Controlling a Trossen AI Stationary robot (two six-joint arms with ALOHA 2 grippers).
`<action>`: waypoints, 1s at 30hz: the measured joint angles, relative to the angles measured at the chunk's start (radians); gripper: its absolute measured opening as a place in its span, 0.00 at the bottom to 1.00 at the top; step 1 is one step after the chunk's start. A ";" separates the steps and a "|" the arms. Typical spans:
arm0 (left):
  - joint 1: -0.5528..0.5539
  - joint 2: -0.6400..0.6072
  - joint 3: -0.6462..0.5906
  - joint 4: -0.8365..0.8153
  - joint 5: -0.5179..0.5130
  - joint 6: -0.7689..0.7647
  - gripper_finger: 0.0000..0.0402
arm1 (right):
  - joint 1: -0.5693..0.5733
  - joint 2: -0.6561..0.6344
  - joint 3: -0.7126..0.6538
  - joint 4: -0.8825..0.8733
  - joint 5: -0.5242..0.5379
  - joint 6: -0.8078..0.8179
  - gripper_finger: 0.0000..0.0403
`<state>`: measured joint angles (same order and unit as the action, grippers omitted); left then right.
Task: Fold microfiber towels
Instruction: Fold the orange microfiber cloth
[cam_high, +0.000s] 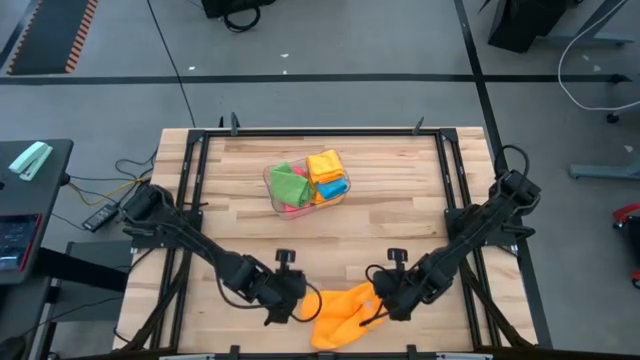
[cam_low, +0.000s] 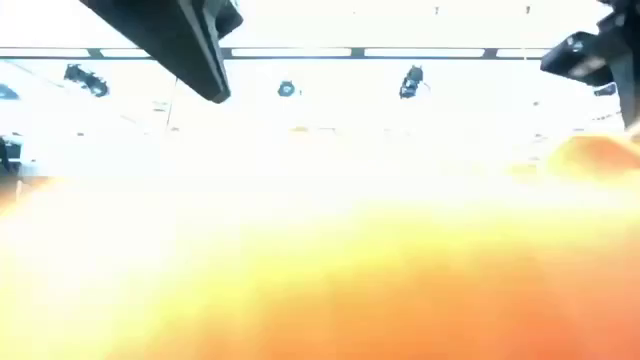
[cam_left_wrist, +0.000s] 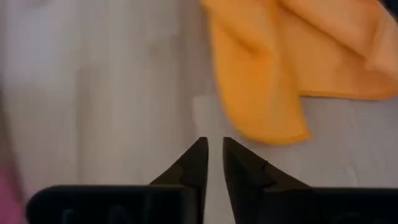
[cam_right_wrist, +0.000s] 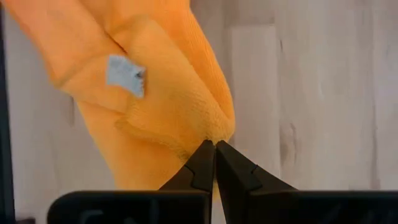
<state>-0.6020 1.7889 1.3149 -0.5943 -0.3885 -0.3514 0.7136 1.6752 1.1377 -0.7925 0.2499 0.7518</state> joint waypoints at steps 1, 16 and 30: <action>-0.008 0.000 -0.028 0.052 0.000 0.031 0.16 | 0.000 0.000 -0.009 0.001 -0.008 0.016 0.05; -0.084 0.151 -0.158 0.420 -0.006 0.357 0.53 | 0.018 0.000 -0.019 0.063 -0.009 0.062 0.05; -0.102 0.238 -0.113 0.430 -0.083 0.545 0.40 | 0.018 0.000 -0.019 0.100 0.007 0.075 0.05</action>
<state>-0.7044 2.0265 1.2015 -0.1639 -0.4717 0.1936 0.7315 1.6752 1.1183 -0.6929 0.2566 0.8270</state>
